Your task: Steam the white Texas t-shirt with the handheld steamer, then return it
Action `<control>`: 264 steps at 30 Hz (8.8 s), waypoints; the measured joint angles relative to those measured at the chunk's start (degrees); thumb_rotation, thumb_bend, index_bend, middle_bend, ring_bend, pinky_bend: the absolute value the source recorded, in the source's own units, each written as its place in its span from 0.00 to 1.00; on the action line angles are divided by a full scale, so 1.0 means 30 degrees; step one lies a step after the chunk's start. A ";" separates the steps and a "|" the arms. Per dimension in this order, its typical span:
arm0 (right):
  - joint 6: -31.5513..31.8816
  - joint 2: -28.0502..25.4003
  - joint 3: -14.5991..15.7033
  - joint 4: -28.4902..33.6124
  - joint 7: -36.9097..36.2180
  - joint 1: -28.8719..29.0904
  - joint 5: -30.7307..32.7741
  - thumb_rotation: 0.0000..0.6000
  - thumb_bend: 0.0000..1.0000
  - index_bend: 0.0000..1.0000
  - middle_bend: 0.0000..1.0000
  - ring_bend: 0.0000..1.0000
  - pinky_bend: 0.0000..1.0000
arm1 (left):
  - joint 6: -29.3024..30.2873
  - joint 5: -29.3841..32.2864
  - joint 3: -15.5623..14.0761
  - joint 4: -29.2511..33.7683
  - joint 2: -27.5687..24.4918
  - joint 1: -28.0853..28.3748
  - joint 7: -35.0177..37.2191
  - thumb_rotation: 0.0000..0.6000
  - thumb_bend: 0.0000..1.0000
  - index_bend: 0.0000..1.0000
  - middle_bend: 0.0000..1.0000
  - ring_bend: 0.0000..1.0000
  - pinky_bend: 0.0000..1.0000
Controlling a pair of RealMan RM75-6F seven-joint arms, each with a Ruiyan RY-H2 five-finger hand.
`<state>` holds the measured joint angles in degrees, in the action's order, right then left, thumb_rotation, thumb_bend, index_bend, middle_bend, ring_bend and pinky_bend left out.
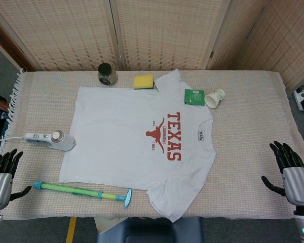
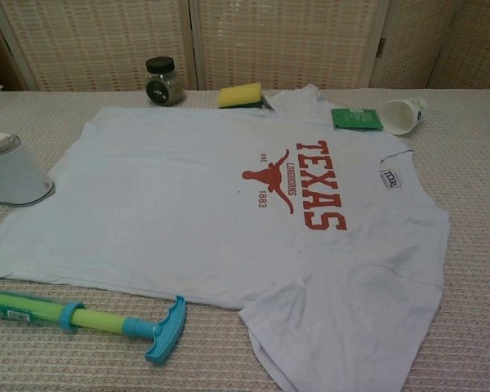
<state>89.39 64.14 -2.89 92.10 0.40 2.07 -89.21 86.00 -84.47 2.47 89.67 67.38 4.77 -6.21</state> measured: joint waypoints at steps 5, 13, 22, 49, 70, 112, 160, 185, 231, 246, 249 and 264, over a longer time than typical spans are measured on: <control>0.0123 -0.0080 0.0045 0.0111 -0.0006 -0.0089 -0.0086 1.00 0.18 0.00 0.05 0.02 0.15 | -0.0031 0.0015 0.0053 -0.0104 0.0039 0.0037 0.0143 1.00 0.11 0.02 0.07 0.04 0.08; 0.0693 -0.0336 0.0062 0.0189 -0.0188 -0.0366 -0.0333 1.00 0.19 0.00 0.05 0.02 0.15 | 0.0026 -0.0175 0.0132 -0.0121 -0.0134 0.0108 0.0444 1.00 0.11 0.03 0.07 0.04 0.08; 0.1119 -0.0757 -0.0006 0.0320 -0.0268 -0.0530 -0.0614 1.00 0.19 0.00 0.05 0.03 0.15 | -0.1658 -0.0031 0.0936 -0.0226 -0.0423 0.1607 0.1651 1.00 0.12 0.09 0.11 0.07 0.11; 0.1048 -0.2584 -0.0078 0.2287 0.0576 -0.0818 -0.0349 1.00 0.19 0.00 0.06 0.04 0.17 | -1.2328 0.6637 0.3224 -0.8831 0.3134 0.8395 0.0463 1.00 0.20 0.23 0.24 0.16 0.17; 0.1032 -0.2409 -0.0032 0.2296 0.0539 -0.0956 -0.0343 1.00 0.19 0.00 0.07 0.05 0.17 | -1.3567 0.7308 0.3159 -1.3812 0.5748 0.9282 0.1399 1.00 0.38 0.39 0.39 0.28 0.26; 0.0319 -0.2135 -0.0065 0.2975 0.1216 -0.0620 -0.0366 1.00 0.19 0.00 0.07 0.05 0.17 | -1.0499 0.2850 0.3114 -1.6501 0.8189 0.9690 1.3980 1.00 0.69 0.93 1.00 0.91 0.83; -1.3032 0.3591 0.2013 -0.1128 -0.1943 0.8605 -0.3046 0.62 1.00 0.00 0.00 0.00 0.00 | -1.3097 0.7120 0.4399 -1.0044 1.0857 1.4235 -0.0171 1.00 0.68 0.93 1.00 0.90 0.83; -1.2311 0.4543 0.3694 -0.2654 -0.1641 0.8837 -0.2699 0.62 1.00 0.00 0.00 0.00 0.00 | -1.2134 0.7364 0.4663 -0.9270 0.8310 1.2302 0.2820 1.00 0.67 0.92 1.00 0.90 0.83; -1.2103 0.4756 0.3913 -0.1796 -0.0538 0.9122 -0.1736 0.63 1.00 0.00 0.00 0.00 0.00 | -1.3224 0.6842 0.5720 -2.3775 1.4435 1.3163 0.4895 1.00 0.66 0.92 1.00 0.90 0.83; -1.1777 0.4709 0.4109 -0.1878 -0.0824 0.9131 -0.1998 0.62 1.00 0.00 0.00 0.00 0.00 | -0.9935 0.4641 0.4592 -1.9107 1.2425 1.1887 0.6874 1.00 0.66 0.92 1.00 0.89 0.83; -1.1725 0.4699 0.4137 -0.1905 -0.0864 0.9112 -0.2005 0.63 1.00 0.00 0.00 0.00 0.00 | -0.9151 0.3833 0.4057 -1.7445 1.2112 1.1800 0.6465 1.00 0.66 0.92 1.00 0.89 0.83; -1.1609 0.4804 0.4257 -0.2090 -0.1113 0.9084 -0.2094 0.62 1.00 0.00 0.00 0.00 0.00 | -0.6920 0.0938 0.1588 -1.1895 1.1076 1.1315 0.2983 1.00 0.66 0.92 1.00 0.89 0.83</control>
<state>54.56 78.55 9.88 85.83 -2.94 29.33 -95.49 65.24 -81.65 7.23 53.99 100.61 38.71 2.74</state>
